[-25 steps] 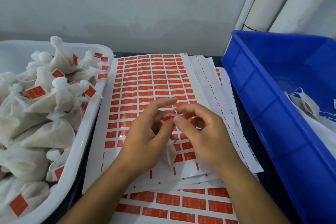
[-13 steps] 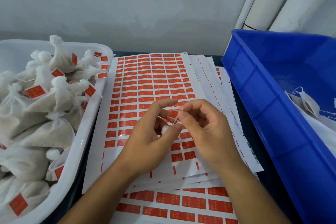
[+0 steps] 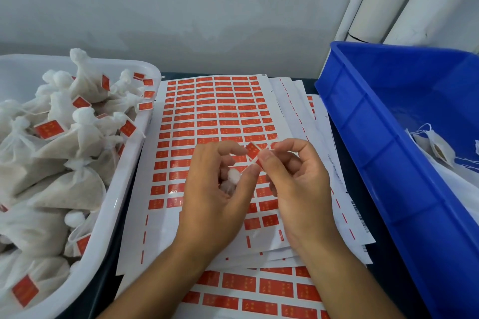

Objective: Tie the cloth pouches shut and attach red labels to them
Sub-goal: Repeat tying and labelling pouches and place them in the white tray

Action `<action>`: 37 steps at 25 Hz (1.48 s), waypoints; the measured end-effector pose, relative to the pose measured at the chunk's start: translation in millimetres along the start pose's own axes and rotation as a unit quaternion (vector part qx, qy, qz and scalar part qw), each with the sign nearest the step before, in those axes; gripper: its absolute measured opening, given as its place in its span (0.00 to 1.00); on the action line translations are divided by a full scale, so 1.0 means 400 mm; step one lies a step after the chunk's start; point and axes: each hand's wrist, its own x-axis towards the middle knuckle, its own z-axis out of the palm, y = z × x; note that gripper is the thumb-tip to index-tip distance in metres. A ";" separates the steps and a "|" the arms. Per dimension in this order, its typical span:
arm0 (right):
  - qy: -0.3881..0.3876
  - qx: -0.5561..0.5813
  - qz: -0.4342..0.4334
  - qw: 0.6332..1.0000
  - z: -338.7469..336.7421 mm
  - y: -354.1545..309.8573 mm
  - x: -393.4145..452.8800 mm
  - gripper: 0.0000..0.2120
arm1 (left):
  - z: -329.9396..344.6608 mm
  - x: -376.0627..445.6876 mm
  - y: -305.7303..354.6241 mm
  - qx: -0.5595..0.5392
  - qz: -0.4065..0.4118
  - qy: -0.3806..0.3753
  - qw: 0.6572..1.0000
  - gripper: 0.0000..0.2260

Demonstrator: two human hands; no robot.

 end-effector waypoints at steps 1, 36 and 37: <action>0.002 -0.002 -0.002 1.000 0.002 -0.001 -0.002 0.07 | 0.000 0.001 0.001 0.009 0.014 0.010 1.000 0.10; -0.054 -0.106 -0.073 0.990 -0.007 -0.011 0.006 0.08 | -0.010 0.005 -0.013 0.009 -0.044 -0.092 0.995 0.21; -0.063 -0.100 -0.085 0.989 -0.007 -0.016 0.003 0.07 | -0.014 0.008 -0.017 -0.007 -0.048 -0.098 0.994 0.21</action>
